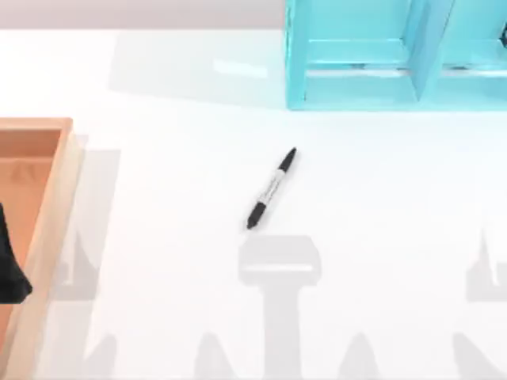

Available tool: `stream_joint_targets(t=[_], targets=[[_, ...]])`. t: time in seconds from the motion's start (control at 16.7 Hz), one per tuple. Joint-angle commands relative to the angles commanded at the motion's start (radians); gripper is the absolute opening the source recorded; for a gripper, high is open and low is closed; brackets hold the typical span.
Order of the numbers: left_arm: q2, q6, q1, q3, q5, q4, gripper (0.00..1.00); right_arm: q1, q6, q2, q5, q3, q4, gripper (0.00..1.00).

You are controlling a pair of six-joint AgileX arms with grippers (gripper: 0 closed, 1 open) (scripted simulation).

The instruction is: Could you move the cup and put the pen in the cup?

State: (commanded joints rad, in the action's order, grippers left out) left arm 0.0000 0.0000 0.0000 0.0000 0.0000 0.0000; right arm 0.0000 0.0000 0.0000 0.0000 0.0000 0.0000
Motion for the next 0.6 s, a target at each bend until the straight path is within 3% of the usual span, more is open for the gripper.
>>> stream_joint_targets(t=[0.3, 0.6], targets=[[0.064, 0.011, 0.009, 0.063, 0.0, -0.059, 1.0, 0.0, 0.0, 0.0, 0.0, 0.0, 0.0, 1.0], [0.378, 0.055, 0.049, 0.34, -0.001, -0.302, 1.0, 0.0, 0.0, 0.0, 0.0, 0.0, 0.0, 1.0]])
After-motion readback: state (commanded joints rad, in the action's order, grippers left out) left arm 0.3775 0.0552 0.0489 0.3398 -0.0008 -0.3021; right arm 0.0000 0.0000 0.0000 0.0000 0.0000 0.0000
